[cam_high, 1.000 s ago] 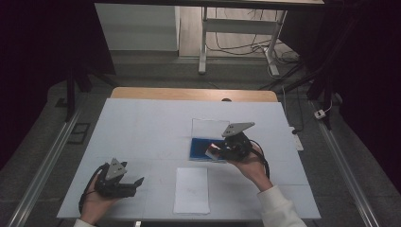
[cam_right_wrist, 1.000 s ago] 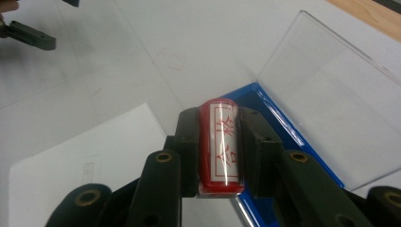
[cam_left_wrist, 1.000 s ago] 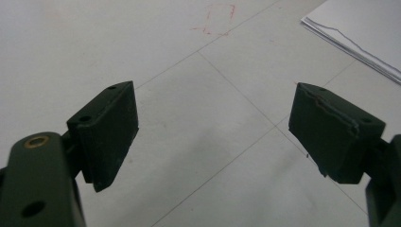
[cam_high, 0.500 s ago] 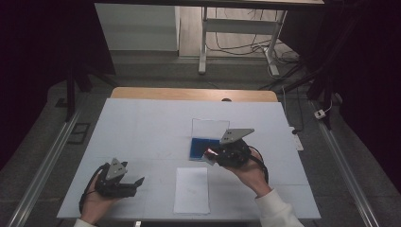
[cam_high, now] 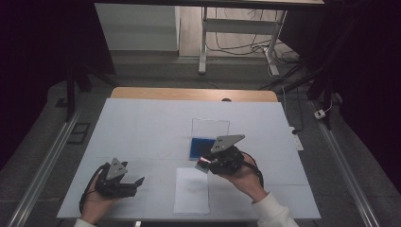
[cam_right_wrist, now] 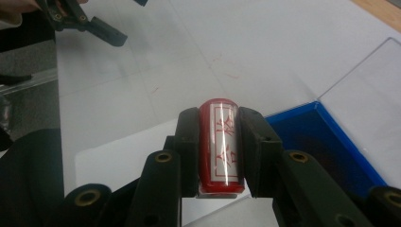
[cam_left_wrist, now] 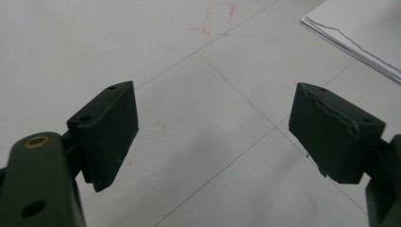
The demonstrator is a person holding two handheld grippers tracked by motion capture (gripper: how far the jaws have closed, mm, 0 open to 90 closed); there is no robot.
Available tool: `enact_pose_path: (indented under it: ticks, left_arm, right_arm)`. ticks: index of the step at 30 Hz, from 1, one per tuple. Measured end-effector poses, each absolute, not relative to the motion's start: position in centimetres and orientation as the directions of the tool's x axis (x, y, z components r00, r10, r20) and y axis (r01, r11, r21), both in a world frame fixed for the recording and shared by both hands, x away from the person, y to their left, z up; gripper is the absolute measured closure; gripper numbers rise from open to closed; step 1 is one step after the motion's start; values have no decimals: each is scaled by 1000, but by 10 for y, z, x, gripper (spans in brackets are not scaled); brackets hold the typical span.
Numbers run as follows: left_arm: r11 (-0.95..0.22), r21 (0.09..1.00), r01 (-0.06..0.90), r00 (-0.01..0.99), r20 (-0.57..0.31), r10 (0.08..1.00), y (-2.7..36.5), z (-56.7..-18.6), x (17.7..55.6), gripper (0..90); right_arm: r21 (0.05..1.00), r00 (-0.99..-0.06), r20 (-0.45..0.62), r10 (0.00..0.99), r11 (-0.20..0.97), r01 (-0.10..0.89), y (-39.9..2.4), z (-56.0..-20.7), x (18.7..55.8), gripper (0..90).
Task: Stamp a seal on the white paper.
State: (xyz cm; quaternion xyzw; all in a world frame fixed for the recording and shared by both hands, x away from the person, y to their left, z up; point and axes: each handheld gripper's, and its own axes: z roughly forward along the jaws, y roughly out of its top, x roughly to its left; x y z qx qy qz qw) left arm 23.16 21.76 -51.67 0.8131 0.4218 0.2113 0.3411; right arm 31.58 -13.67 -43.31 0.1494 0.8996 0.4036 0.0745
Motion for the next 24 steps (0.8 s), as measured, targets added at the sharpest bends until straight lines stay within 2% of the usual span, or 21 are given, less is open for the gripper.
enact_pose_path:
  ticks: [24]
  left_arm:
    - [-410, 733, 543, 556, 53, 830, 218, -517, 231, 168]
  right_arm:
    - [676, -975, -12, 224, 720, 157, -107, -453, 296, 695]
